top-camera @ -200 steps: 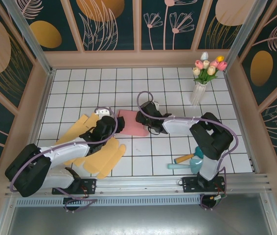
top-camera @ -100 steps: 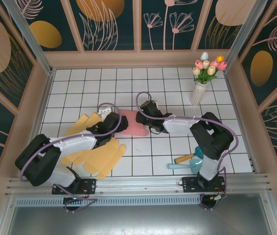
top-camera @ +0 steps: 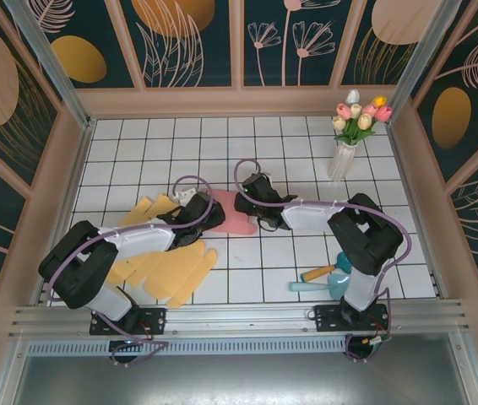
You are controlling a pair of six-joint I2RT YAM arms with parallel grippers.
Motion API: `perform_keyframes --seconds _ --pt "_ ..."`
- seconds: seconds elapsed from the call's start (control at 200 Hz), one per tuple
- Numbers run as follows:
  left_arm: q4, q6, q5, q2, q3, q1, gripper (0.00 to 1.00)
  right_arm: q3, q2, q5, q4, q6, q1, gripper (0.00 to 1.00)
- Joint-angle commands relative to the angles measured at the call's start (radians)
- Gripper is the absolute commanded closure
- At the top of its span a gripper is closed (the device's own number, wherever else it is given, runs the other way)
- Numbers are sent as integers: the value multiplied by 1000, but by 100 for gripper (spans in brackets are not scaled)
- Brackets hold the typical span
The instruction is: Fold the paper box
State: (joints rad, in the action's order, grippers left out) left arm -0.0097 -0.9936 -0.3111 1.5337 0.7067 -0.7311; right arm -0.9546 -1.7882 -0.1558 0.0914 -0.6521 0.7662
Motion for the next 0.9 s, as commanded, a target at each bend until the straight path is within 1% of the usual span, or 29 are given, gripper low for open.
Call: perform_keyframes --seconds 0.0,0.08,0.18,0.34,0.485,0.666,0.771,0.896 --pt "-116 -77 11 -21 56 4 14 27 -16 -10 -70 23 -5 45" --pt "-167 -95 -12 -1 90 4 14 27 -16 -10 -72 24 -5 45" --pt "-188 -96 -37 24 123 5 15 31 -14 -16 -74 26 -5 45" --pt "-187 -110 -7 68 168 4 13 30 -12 -18 -73 29 -7 45" --pt "-275 -130 -13 146 247 4 12 32 -11 -15 -72 34 -7 46" --pt "-272 -160 -1 167 253 5 5 36 -12 -6 -65 37 -6 45" --pt "-265 -170 12 174 255 5 5 38 -13 -6 -63 38 -6 45" --pt "-266 -181 16 174 260 4 8 42 -12 -7 -63 39 -7 46"
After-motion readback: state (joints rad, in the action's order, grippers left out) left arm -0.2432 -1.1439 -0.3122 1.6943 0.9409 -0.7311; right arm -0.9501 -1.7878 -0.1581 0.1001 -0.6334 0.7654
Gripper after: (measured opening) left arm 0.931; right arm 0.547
